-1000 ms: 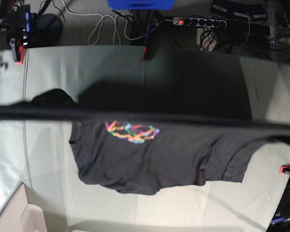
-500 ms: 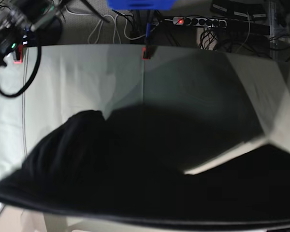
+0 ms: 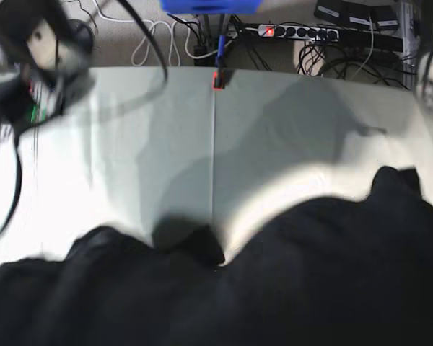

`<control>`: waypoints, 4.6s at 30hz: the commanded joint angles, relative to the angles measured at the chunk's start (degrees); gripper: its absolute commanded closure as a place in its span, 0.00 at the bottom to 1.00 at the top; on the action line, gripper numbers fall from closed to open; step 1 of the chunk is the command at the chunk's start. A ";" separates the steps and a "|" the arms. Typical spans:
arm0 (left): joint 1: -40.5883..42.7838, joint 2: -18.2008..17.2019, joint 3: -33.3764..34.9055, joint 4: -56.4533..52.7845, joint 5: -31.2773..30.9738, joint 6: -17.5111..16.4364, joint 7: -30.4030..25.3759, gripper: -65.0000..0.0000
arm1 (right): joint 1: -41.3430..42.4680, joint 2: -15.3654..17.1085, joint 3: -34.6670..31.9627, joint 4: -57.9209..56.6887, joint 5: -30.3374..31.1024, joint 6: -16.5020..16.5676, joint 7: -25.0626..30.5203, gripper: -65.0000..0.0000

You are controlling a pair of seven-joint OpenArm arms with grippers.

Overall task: Layout the t-shirt on the table in an organized manner, then fold the t-shirt properly
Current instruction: 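Lay the t-shirt flat on the table with both grippers and release, then grasp the t-shirt edge with both grippers at its two corners, then pull the grasped edge outward with both grippers, stretching the shirt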

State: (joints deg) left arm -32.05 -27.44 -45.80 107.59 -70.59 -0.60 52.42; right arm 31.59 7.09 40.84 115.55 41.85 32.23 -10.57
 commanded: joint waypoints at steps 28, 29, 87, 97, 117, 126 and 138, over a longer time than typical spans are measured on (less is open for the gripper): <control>-3.68 7.88 13.23 -38.62 17.53 1.17 -7.02 1.00 | 2.30 0.42 -13.10 -38.49 -15.52 -0.10 0.50 1.00; -3.95 7.88 14.02 -40.12 18.32 1.17 -8.51 1.00 | 3.09 0.42 -13.10 -40.60 -16.04 -0.10 0.50 1.00; 9.77 10.96 36.88 -73.96 40.13 1.00 -40.16 0.28 | -41.22 -7.58 -12.93 -27.59 -35.38 -1.50 -9.43 0.25; 7.92 12.36 36.61 -75.99 39.77 -7.88 -39.63 0.95 | -42.36 -7.49 -13.10 -27.94 -35.56 -1.41 -9.43 0.25; 31.57 1.46 30.81 -49.88 19.47 -7.88 -30.49 1.00 | -30.06 -2.65 -18.73 -48.25 -35.74 -1.41 -9.34 0.25; 38.78 1.38 20.61 -43.81 19.38 -7.88 -30.40 1.00 | -30.14 -4.67 -18.73 -49.48 -35.74 7.77 -3.37 0.42; 46.60 1.90 16.66 -32.56 18.85 -7.88 -30.40 1.00 | -40.87 -3.80 -18.55 -39.11 -35.47 7.77 -3.45 1.00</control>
State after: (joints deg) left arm 14.44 -24.27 -28.42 74.11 -51.29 -8.01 23.42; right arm -9.47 2.57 21.98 75.37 5.10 39.29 -15.57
